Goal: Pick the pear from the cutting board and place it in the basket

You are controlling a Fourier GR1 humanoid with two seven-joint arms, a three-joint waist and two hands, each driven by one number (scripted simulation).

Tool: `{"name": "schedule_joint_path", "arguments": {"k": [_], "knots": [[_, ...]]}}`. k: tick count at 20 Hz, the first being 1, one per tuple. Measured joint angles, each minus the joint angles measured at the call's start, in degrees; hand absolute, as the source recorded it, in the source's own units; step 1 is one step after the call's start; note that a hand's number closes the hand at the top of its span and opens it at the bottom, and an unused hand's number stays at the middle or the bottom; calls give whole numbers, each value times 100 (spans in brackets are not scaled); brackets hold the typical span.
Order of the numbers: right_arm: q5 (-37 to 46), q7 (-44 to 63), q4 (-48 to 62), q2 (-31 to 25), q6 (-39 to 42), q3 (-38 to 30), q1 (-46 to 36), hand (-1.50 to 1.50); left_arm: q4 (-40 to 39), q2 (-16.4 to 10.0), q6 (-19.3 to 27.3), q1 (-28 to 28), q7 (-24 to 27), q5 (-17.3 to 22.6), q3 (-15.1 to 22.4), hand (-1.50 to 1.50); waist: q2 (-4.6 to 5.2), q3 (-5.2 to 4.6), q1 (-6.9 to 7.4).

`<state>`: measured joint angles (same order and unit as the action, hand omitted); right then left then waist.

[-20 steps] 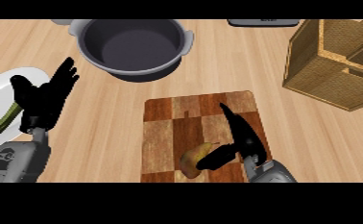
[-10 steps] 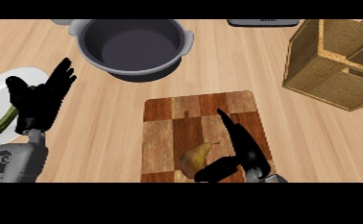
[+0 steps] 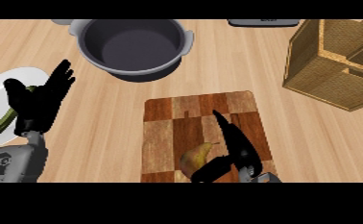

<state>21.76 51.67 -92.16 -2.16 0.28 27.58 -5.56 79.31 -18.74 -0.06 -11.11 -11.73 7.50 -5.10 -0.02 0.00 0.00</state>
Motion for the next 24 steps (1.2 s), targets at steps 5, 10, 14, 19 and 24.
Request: {"name": "schedule_joint_path", "arguments": {"k": [5,10,14,19,24], "knots": [[200,-117,330,139,-127,189,-39,150,133,48,-58,-43,-184,-75,-91,0,-20,-9,4],[344,-158,573,77,71,338,-227,150,68,113,-126,-24,-97,-115,-140,0,-53,-45,-15],[385,-255,773,74,39,371,-367,150,245,141,-113,6,-247,-131,-176,0,-77,-64,-19],[546,-467,857,43,-63,548,-354,150,111,204,-137,-9,-95,-216,-184,0,-92,-77,-32],[1549,-800,887,-68,-406,1202,-562,150,162,228,-139,-6,-147,-251,-154,0,-61,-39,0]]}}
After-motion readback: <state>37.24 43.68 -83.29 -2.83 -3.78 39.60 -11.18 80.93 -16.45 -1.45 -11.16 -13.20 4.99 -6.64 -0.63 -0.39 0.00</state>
